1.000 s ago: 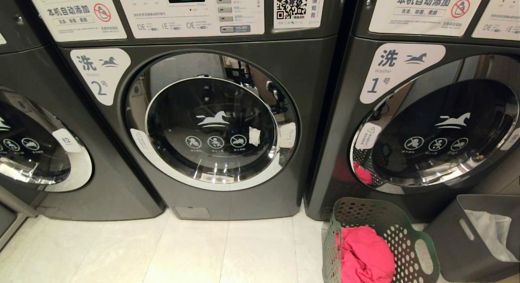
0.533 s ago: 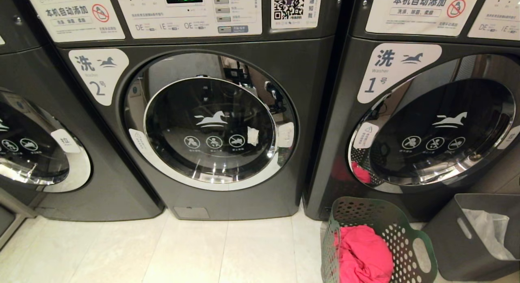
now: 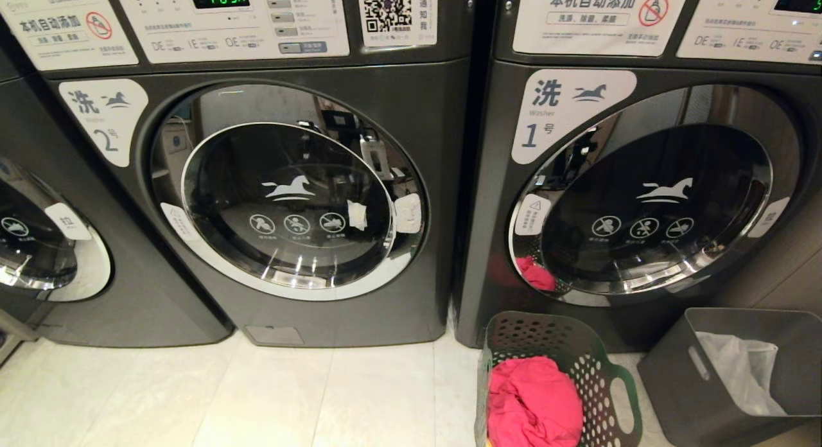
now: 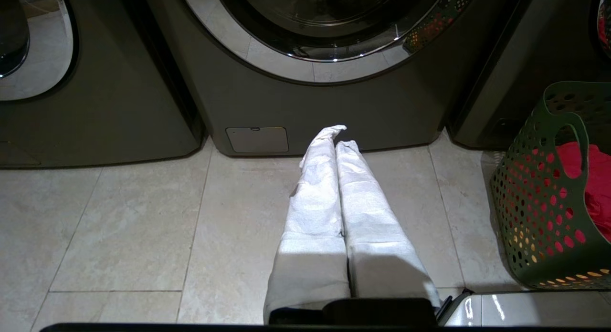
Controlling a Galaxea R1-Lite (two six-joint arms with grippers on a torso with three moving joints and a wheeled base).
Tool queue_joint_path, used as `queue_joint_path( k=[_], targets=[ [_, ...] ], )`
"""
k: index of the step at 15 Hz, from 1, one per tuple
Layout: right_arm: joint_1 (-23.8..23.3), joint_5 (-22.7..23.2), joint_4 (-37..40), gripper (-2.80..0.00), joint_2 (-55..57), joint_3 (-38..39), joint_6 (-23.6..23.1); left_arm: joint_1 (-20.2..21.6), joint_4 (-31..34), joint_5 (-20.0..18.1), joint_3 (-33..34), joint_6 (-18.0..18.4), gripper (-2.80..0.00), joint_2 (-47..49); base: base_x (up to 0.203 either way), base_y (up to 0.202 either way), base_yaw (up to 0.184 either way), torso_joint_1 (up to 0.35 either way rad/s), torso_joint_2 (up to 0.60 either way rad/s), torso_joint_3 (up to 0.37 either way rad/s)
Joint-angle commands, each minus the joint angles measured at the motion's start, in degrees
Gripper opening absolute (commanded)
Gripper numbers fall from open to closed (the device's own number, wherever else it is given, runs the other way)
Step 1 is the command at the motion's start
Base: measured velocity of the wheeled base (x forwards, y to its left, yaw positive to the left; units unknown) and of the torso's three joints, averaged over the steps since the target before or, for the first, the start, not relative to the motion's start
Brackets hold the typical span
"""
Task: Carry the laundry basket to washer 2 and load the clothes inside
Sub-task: Open the lid of the washing machine
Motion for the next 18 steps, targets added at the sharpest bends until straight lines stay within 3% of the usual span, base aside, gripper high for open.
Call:
queue_joint_path(
  k=[1,18],
  targets=[
    [0.01,0.04,-0.07,-2.8,0.07,0.0,-0.05,0.02,0.01,-0.02,-0.01,0.03,-2.8,0.09,0.0,-0.191,0.001,0.006,0.0,0.006],
    [0.01,0.04,-0.07,-2.8,0.12,0.0,-0.06,0.02,0.01,0.07,-0.01,-0.06,-2.8,0.09,0.0,-0.183,0.001,0.002,0.0,0.001]
  ],
)
